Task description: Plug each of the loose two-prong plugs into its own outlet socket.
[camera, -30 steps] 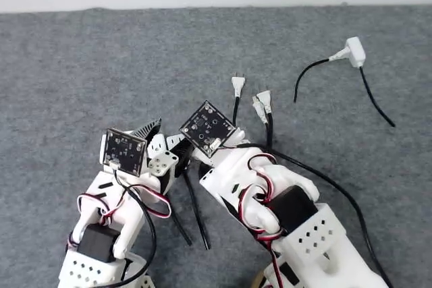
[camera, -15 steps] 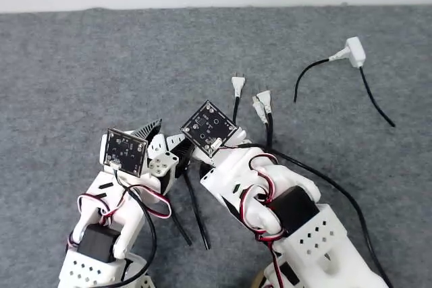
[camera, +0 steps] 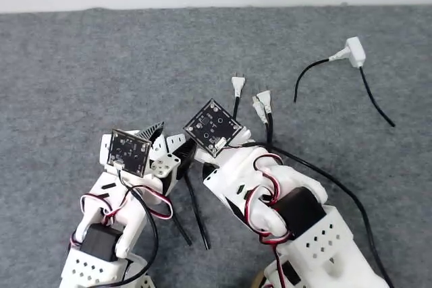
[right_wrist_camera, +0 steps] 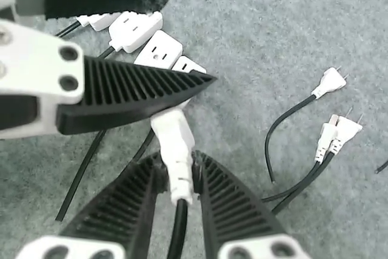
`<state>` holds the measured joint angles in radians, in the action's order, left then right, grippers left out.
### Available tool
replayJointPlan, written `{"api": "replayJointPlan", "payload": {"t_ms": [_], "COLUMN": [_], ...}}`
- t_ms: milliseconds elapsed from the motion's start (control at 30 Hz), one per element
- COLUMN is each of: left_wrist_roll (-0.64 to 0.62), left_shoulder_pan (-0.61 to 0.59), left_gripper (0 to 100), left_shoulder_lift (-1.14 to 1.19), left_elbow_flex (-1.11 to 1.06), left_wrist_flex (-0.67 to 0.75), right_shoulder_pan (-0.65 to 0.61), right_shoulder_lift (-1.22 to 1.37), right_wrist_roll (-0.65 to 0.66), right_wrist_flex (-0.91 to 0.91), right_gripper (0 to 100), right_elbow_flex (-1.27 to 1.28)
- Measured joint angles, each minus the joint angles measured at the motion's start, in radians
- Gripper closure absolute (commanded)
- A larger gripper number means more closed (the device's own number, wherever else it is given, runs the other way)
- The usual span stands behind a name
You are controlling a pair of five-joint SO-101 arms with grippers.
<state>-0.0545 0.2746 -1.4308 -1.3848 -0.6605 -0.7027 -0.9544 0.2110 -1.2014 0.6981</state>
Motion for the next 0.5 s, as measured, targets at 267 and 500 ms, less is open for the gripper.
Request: {"api": "replayJointPlan", "payload": {"t_ms": [267, 500], "left_wrist_roll": [0.000, 0.000], "left_shoulder_pan": [0.008, 0.035], "left_gripper": [76, 76], "left_shoulder_lift": [0.000, 0.000], "left_elbow_flex": [-0.003, -0.014], "left_wrist_flex": [0.003, 0.008], "right_shoulder_pan": [0.002, 0.002], "right_shoulder_lift": [0.000, 0.000], "right_wrist_roll": [0.000, 0.000], "right_wrist_flex": [0.000, -0.043], "right_gripper": [99.1, 99.1], "right_elbow_flex": [0.000, -0.037]}}
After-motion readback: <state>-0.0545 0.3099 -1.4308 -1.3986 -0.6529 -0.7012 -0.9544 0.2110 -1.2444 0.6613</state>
